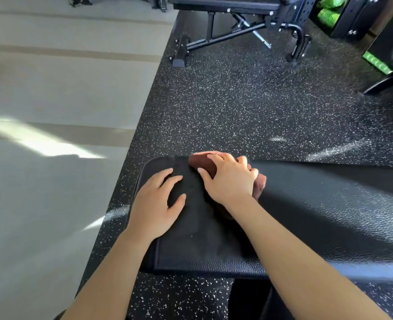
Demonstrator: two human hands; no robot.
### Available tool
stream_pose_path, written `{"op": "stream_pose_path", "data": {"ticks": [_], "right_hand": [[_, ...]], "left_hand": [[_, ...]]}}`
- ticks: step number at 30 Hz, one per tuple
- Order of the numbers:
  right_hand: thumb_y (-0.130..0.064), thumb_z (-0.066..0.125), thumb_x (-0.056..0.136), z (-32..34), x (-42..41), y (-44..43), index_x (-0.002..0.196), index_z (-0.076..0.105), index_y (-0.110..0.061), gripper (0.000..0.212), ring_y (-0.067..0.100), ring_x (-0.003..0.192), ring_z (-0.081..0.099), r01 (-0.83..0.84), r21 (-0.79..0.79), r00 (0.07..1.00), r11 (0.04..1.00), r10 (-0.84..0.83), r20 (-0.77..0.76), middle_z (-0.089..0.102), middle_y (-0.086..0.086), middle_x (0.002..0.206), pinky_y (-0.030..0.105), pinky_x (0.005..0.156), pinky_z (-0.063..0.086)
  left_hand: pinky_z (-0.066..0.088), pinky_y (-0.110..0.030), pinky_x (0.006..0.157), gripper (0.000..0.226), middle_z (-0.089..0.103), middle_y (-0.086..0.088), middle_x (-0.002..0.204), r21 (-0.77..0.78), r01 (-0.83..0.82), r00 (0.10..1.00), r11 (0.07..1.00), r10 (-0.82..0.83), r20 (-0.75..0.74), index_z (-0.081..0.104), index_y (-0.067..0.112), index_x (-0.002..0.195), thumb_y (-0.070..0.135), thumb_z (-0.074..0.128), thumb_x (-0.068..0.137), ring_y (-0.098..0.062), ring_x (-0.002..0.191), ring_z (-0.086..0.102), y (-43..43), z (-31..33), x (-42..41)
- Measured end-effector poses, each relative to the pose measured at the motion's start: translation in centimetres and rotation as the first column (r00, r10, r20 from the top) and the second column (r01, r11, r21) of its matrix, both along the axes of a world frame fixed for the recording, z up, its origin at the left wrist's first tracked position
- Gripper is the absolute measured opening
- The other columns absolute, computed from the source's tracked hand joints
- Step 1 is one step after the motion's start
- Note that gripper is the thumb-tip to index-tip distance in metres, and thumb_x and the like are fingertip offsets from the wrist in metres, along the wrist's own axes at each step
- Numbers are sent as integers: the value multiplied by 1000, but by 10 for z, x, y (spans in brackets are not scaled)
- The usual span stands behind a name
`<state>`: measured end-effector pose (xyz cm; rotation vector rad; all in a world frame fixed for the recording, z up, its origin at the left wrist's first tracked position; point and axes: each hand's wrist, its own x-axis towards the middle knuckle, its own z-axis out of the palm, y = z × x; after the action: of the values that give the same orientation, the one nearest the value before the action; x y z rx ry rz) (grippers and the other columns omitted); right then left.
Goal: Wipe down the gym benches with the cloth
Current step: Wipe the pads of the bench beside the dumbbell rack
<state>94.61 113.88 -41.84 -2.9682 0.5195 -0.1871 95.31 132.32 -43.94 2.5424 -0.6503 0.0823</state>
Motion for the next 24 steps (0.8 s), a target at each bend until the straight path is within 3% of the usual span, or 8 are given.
{"op": "stream_pose_path", "data": {"ticks": [4,8,12,17,24], "right_hand": [[-57,42,87,0,-9,0,121,50,-38,40,28,109,42,-14,-1,999,1000,14,46,51,-10,129,43,78,32],[-57,42,87,-8,-37,13,118,51,-38,37,28,105,42,-20,-20,996,1000,21,86,52,-12,126,46,78,35],[-56,39,88,-4,-11,12,120,50,-39,37,28,107,41,-1,-12,999,1000,2,43,48,-12,130,43,76,31],[-54,39,90,1,9,16,124,47,-37,39,29,110,41,22,-5,1000,1000,-22,13,52,-6,125,45,79,34],[-56,43,86,-9,-38,35,120,50,-40,38,27,104,43,-32,-26,996,999,34,84,50,-13,128,44,76,35]], "left_hand": [[38,-35,105,45,40,3,144,-23,10,1000,1000,-10,-4,52,22,130,39,54,87,-16,131,37,1,-2,1],[28,-28,109,45,42,2,143,-15,23,1000,1000,-23,4,53,20,129,37,55,87,-15,132,36,5,-2,-1],[23,-25,108,44,42,2,142,-10,17,1000,1000,-17,17,53,20,129,37,54,88,-15,131,36,9,-4,-2],[25,-24,106,42,44,2,141,-30,11,1000,999,-11,13,55,21,128,35,54,88,-15,130,38,14,-2,-8],[32,-28,104,44,41,7,142,-21,18,1000,1000,-18,-20,52,28,129,42,53,88,-12,130,37,41,2,-11]]}}
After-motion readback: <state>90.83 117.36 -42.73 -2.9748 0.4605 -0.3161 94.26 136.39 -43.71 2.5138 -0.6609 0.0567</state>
